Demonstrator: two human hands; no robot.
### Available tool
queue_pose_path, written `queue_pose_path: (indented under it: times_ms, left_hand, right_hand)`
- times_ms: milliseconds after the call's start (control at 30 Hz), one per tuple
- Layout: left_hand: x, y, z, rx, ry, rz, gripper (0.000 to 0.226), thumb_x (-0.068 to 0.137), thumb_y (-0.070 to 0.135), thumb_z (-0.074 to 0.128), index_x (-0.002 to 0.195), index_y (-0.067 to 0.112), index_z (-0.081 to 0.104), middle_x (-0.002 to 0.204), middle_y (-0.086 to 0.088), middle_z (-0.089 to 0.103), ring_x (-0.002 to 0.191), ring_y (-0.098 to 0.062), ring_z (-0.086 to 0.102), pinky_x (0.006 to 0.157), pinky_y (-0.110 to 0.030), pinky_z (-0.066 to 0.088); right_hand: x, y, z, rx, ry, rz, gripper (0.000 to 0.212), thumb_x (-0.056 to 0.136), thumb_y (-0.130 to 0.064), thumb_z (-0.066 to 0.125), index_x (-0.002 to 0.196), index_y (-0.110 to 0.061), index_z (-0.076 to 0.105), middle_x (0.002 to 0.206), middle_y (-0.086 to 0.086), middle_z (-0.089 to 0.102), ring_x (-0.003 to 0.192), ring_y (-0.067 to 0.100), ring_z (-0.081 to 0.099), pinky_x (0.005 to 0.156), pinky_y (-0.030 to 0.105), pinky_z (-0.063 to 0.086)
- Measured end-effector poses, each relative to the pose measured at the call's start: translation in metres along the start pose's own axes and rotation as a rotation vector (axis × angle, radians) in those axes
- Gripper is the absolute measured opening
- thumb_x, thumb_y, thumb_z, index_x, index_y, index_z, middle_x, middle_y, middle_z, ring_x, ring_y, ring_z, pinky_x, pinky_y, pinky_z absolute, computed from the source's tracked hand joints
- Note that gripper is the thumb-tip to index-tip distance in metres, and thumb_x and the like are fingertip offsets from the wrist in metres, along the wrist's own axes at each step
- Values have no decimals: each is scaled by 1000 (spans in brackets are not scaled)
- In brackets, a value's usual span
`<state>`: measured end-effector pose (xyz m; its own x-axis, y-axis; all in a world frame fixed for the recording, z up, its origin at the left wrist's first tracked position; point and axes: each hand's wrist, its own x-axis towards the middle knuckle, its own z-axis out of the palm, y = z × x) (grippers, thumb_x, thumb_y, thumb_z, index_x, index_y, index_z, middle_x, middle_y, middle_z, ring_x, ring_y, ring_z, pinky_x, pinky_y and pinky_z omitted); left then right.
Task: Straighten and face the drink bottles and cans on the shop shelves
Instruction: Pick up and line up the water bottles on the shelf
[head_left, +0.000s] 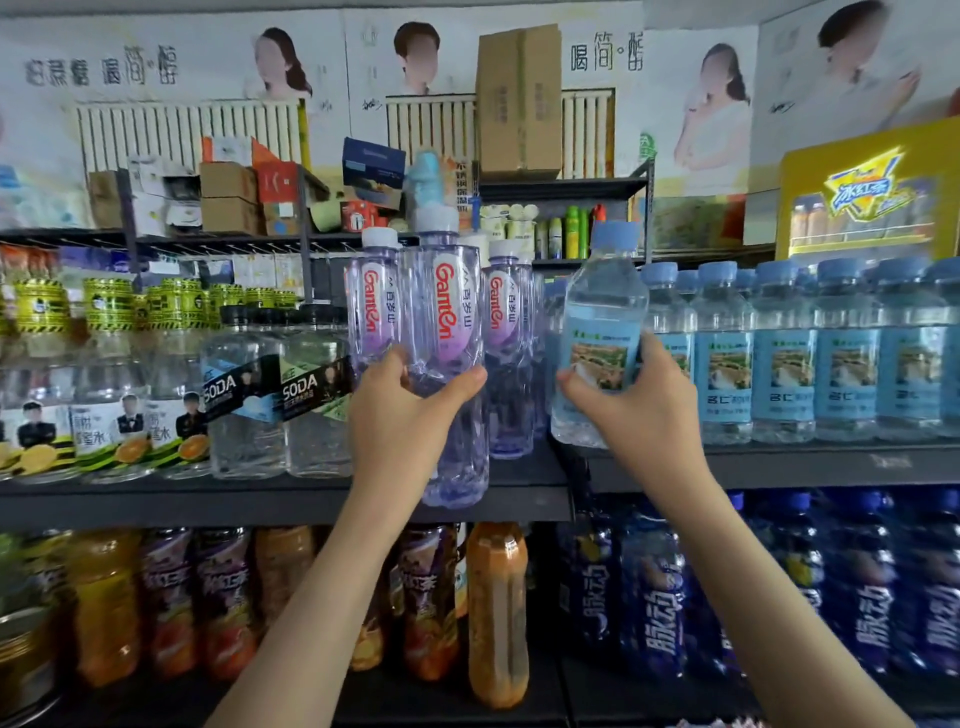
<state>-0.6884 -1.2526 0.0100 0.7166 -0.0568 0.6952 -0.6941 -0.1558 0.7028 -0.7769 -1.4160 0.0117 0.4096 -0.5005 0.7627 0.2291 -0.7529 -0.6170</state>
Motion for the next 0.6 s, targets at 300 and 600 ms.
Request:
queue_pose_path:
  times_ms: [300, 600]
  left_hand:
    - [13, -1, 36, 207, 109, 34, 84, 79, 55, 67, 141, 6, 36, 130, -12, 52, 120, -31, 49, 98, -45, 45]
    - [3, -9, 45, 583, 282, 186, 61, 87, 55, 57, 111, -1, 57, 109, -19, 52, 99, -32, 45, 80, -38, 42]
  right_hand:
    - [-4, 1, -15, 2, -25, -5, 35, 79, -36, 73, 105, -21, 57, 96, -6, 64, 84, 3, 59, 59, 8, 43]
    - [-13, -6, 10, 93, -94, 26, 27, 78, -33, 74, 97, -24, 57, 90, -8, 65, 73, -2, 60, 55, 8, 45]
